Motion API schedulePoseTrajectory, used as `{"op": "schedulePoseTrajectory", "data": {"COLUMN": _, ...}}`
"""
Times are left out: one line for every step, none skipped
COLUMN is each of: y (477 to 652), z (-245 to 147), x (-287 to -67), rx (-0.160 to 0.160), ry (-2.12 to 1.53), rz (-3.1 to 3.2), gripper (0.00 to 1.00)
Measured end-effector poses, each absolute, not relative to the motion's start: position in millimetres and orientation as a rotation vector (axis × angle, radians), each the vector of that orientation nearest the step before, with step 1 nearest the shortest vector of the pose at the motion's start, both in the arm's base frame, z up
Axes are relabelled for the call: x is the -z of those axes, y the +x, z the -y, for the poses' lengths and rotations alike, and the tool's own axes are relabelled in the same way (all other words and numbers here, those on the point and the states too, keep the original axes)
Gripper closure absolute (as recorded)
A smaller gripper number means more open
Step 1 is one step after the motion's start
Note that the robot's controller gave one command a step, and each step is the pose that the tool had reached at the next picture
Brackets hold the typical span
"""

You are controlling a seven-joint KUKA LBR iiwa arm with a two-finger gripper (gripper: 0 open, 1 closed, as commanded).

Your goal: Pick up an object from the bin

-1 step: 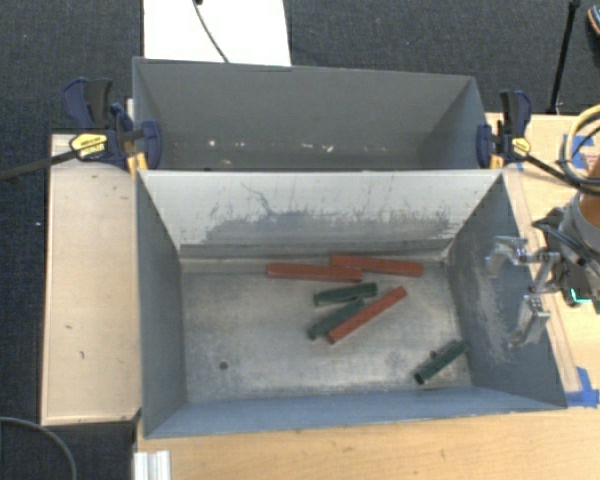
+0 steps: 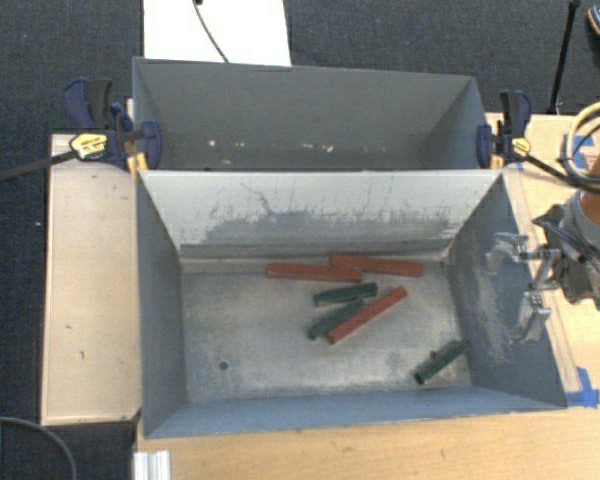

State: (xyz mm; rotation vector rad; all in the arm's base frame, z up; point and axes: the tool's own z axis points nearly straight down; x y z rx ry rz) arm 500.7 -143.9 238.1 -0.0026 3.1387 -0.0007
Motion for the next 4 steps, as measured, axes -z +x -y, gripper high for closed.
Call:
{"op": "schedulePoseTrajectory", "data": {"y": 489.6, "z": 138.8, "x": -154.3, "rx": 0.003, "ry": -0.139, "rz": -3.132, "gripper": 0.0}}
{"op": "schedulePoseTrajectory", "data": {"y": 484.7, "z": 137.4, "x": -100.5, "rx": -0.002, "ry": -0.191, "rz": -3.137, "gripper": 0.0}}
{"op": "schedulePoseTrajectory", "data": {"y": 479.0, "z": 129.6, "x": -123.5, "rx": 0.001, "ry": -0.424, "rz": -3.108, "gripper": 0.0}}
{"op": "schedulePoseTrajectory", "data": {"y": 489.0, "z": 117.0, "x": -69.2, "rx": 0.002, "ry": -0.486, "rz": -3.095, "gripper": 0.0}}
